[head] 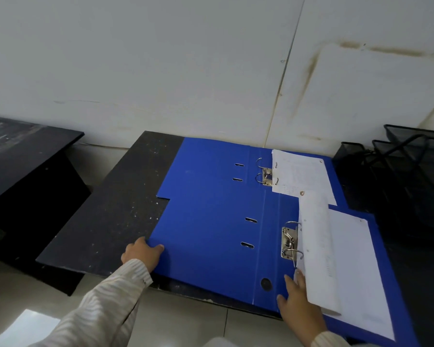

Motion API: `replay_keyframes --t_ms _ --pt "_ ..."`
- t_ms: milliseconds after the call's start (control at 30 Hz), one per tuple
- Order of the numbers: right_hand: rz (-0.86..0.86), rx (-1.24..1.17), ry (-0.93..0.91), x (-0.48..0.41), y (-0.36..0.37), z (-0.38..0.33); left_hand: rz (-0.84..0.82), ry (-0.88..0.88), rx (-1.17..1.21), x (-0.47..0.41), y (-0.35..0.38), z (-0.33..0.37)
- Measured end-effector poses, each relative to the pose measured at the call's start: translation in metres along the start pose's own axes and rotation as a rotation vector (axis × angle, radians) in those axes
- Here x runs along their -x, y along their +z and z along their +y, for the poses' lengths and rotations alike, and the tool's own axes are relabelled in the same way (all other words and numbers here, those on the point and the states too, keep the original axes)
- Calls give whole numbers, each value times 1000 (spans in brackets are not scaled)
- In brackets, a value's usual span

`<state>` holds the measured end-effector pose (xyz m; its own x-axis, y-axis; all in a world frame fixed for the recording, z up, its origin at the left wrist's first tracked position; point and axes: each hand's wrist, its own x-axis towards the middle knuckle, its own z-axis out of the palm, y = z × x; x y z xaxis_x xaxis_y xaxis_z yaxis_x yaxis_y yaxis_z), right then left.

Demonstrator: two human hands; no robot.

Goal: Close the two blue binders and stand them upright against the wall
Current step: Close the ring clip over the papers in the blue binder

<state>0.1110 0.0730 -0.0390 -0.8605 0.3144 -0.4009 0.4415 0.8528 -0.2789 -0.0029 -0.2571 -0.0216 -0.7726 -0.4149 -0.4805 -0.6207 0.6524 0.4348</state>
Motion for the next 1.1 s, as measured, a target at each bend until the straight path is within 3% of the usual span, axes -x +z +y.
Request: replay_keyframes --t_ms 267,400,500,667,800,1100 --pt "1 -91 53 11 -3 -12 4 183 593 29 -52 17" --pt "27 -179 68 16 -7 -15 -164 377 907 76 -70 34" --pt "73 -207 80 16 -14 -17 -250 603 968 108 -69 38" --pt "134 -242 181 16 -26 -2 -423 923 897 144 -40 50" --pt "177 -441 155 22 -35 14 -390 1002 687 164 0 65" --pt "174 -533 184 32 -46 73 -413 1108 90 181 79 91"
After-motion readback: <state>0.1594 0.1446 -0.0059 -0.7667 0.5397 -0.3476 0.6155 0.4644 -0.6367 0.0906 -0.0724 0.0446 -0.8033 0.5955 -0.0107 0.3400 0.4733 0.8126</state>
